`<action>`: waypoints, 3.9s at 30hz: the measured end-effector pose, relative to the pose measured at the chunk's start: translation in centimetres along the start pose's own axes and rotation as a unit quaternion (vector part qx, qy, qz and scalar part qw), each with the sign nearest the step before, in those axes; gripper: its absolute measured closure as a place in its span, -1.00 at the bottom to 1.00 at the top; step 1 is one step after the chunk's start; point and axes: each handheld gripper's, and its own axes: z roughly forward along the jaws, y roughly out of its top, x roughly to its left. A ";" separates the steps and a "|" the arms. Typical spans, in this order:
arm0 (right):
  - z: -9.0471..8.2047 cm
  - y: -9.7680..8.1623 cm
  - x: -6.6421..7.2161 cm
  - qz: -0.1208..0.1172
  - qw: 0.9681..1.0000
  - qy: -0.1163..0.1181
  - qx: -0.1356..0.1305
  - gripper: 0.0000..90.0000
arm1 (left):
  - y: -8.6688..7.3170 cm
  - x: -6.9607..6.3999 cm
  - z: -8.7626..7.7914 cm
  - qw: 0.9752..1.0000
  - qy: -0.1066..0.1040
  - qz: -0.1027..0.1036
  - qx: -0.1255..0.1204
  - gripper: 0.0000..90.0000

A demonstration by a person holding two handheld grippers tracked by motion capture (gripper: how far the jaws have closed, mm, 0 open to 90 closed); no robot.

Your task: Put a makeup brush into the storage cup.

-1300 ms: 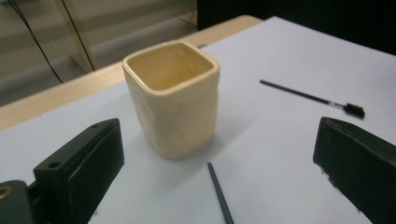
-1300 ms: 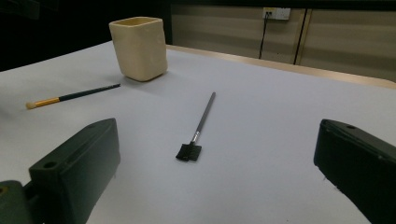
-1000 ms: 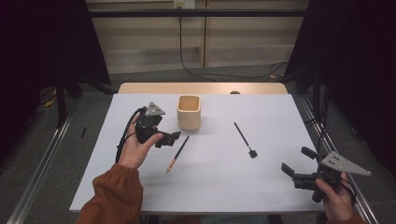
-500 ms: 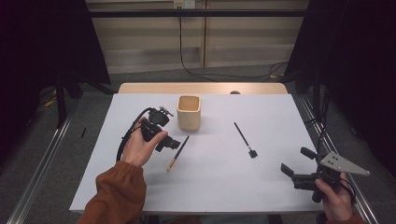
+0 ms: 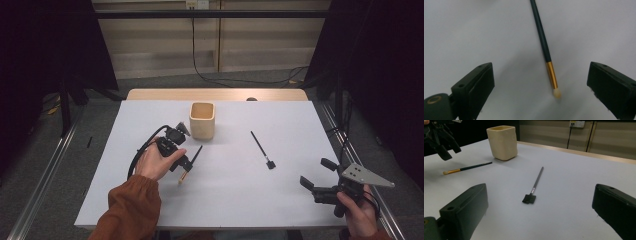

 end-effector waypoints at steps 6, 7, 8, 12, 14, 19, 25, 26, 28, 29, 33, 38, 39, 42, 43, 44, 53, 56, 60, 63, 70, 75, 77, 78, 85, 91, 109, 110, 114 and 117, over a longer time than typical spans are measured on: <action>0.0 0.0 0.0 0.000 1.000 0.003 0.002 -1.00 | 0.1 -0.3 0.7 1.000 -0.005 -0.001 0.024 -0.90; 0.0 0.0 0.0 0.001 1.000 0.003 0.002 -1.00 | 0.1 -0.5 0.8 1.000 -0.004 0.000 0.027 -0.89; 0.0 0.0 0.1 0.002 1.000 0.003 0.001 -1.00 | 0.1 -0.6 1.0 0.999 -0.002 0.001 0.033 -0.88; 0.0 0.0 0.1 0.001 1.000 0.004 0.001 -1.00 | 0.2 -1.0 1.5 0.999 0.006 0.001 0.038 -0.76; 0.0 0.0 0.1 0.002 1.000 0.005 0.001 -1.00 | 0.2 -1.0 1.7 0.999 0.001 -0.006 0.039 -0.68; 0.0 0.0 0.1 0.003 1.000 0.005 0.001 -1.00 | 0.2 -1.1 1.8 0.999 -0.008 -0.027 0.035 -0.22; 0.0 0.0 0.1 0.004 1.000 0.005 0.001 -1.00 | 0.2 -1.3 2.2 0.999 -0.011 -0.033 0.036 0.08; 0.0 0.0 0.1 0.004 1.000 0.006 0.001 -1.00 | 0.2 -1.3 2.3 0.999 -0.012 -0.034 0.038 0.19; 0.0 0.0 0.1 0.003 1.000 0.007 0.002 -1.00 | 0.3 -1.4 2.5 0.998 -0.012 -0.037 0.049 0.22; 0.1 0.0 0.1 0.001 1.000 0.008 0.003 -1.00 | 0.3 -1.4 2.7 0.998 -0.007 -0.038 0.055 0.22; 0.1 0.0 0.0 0.003 1.000 0.007 0.003 -1.00 | 0.7 -1.9 3.3 0.997 0.027 -0.030 0.072 0.33; 0.1 -0.1 0.1 0.001 1.000 0.009 0.004 -1.00 | 1.1 -2.3 3.6 0.995 0.044 -0.026 0.085 0.44; 0.1 -0.1 0.1 0.001 1.000 0.009 0.004 -1.00 | 1.2 -2.2 3.6 0.995 0.046 -0.022 0.088 0.44; 0.1 -0.1 0.1 0.002 1.000 0.004 0.005 -1.00 | 1.2 -1.9 3.5 0.995 0.040 -0.024 0.092 0.51; 0.0 -0.1 0.0 0.003 1.000 0.005 0.004 -1.00 | 1.2 -1.7 3.5 0.995 0.037 -0.031 0.090 0.62; 0.0 -0.1 0.0 0.003 1.000 0.005 0.004 -1.00 | 1.2 -1.6 3.5 0.995 0.039 -0.031 0.091 0.62; 0.1 -0.1 0.1 0.005 1.000 0.006 0.006 -1.00 | 1.5 -1.9 3.6 0.994 0.048 -0.022 0.098 0.76; 0.1 -0.1 0.1 0.006 1.000 0.007 0.006 -1.00 | 1.5 -1.7 3.6 0.994 0.037 -0.025 0.099 0.88; 0.1 -0.1 0.1 0.005 1.000 0.007 0.007 -1.00 | 1.6 -1.4 3.5 0.994 0.030 -0.024 0.101 0.88; 0.1 -0.1 0.1 0.005 1.000 0.008 0.007 -1.00 | 1.2 -0.8 3.3 0.996 0.012 -0.028 0.089 0.88; 0.2 -0.1 0.1 0.004 1.000 0.011 0.010 -1.00 | 0.4 -0.1 2.9 0.997 -0.011 -0.033 0.073 0.88; 0.2 -0.1 0.1 0.008 1.000 0.010 0.008 -1.00 | -0.3 0.3 2.7 0.998 -0.025 -0.034 0.054 0.88; 0.2 -0.1 0.1 0.007 1.000 0.010 0.008 -1.00 | -0.5 0.4 2.5 0.998 -0.035 -0.035 0.041 0.88; 0.2 -0.1 0.1 0.006 1.000 0.010 0.008 -1.00 | -0.6 0.5 2.2 0.998 -0.037 -0.034 0.036 0.88; 0.2 -0.1 0.1 0.007 1.000 0.010 0.006 -1.00 | -1.0 0.4 1.0 0.997 -0.062 -0.034 -0.014 0.88; 0.1 -0.1 0.1 0.007 1.000 0.009 0.005 -1.00 | -1.5 0.0 0.5 0.994 -0.083 -0.026 -0.067 0.88; 0.1 -0.1 0.1 0.007 1.000 0.007 0.005 -1.00 | -3.2 -0.3 -1.3 0.971 -0.087 -0.006 -0.223 0.88; 0.1 -0.1 0.1 0.006 1.000 0.007 0.005 -1.00 | -3.3 -0.3 -1.3 0.969 -0.087 -0.002 -0.230 0.88; 0.1 -0.1 0.1 0.006 1.000 0.006 0.005 -1.00 | -3.6 -0.2 -1.7 0.961 -0.085 -0.003 -0.264 0.88; 0.1 -0.1 0.1 0.005 1.000 0.007 0.005 -1.00 | -3.9 -0.3 -2.2 0.952 -0.080 -0.005 -0.295 0.88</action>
